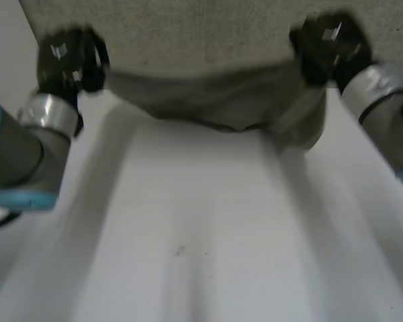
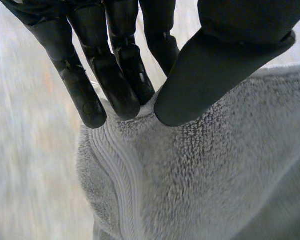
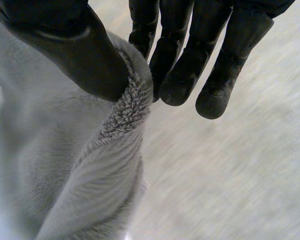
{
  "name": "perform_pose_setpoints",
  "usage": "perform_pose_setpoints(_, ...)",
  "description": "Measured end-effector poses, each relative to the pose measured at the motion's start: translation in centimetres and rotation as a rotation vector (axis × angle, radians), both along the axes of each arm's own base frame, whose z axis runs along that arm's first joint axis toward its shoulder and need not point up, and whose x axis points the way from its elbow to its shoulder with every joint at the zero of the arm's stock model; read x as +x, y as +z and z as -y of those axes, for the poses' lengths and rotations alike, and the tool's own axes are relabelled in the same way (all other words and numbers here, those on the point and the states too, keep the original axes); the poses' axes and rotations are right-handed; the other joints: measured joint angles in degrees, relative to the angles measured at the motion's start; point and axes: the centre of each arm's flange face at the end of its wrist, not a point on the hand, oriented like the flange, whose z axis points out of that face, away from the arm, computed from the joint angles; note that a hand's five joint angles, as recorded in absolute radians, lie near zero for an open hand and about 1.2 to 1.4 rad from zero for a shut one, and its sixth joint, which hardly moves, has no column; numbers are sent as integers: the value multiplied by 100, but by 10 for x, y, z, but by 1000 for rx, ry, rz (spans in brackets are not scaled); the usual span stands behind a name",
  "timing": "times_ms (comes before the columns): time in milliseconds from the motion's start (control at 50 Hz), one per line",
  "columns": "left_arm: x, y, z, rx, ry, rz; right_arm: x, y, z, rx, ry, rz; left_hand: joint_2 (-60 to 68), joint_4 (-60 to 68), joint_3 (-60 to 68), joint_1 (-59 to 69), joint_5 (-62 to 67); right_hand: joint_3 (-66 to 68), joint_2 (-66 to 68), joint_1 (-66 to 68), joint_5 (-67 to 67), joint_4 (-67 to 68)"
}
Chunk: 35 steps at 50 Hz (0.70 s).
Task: Fold the towel.
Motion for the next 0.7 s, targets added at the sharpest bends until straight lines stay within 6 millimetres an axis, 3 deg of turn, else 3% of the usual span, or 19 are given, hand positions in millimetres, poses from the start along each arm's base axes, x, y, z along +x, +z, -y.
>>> perform_pose_setpoints(80, 11, -50, -16, 150, 14, 55, 0, -47, -12, 142, 9, -99, 0, 0, 0, 0, 0, 0, 0, 0, 0, 0)
perform_pose_setpoints(120, 19, -81, -32, 250, 24, 97, -1, -80, -25, 234, 22, -162, 0, 0, 0, 0, 0, 0, 0, 0, 0, 0)
perform_pose_setpoints(200, 29, -114, -55, 360, 33, 164, -4, -127, -53, 363, 51, -259, 0, 1, 0, 0, 0, 0, 0, 0, 0, 0)
perform_pose_setpoints(280, 35, -131, -72, 412, 36, 236, -9, -153, -77, 438, 71, -320, 1, 1, 0, 0, 0, 0, 0, 0, 0, 0)
perform_pose_setpoints(400, 37, -138, -85, 411, 31, 327, -16, -160, -96, 464, 85, -331, 0, 1, 0, 0, 0, -474, -472, -483, -479, -458)
perform_pose_setpoints(480, 36, -134, -85, 380, 18, 348, -17, -154, -101, 441, 93, -291, 1, 1, 0, 0, 0, -3697, -3906, -3834, -3855, -3664)
perform_pose_setpoints(520, 35, -131, -84, 364, 10, 348, -18, -150, -99, 421, 87, -256, 1, 1, 0, 0, 0, -4968, -5017, -4963, -5124, -4925)
perform_pose_setpoints(700, 38, -122, -81, 329, 14, 333, -42, -130, -75, 443, -32, -110, 1, 1, 0, 0, -2, -5298, -5264, -5286, -5539, -5265)
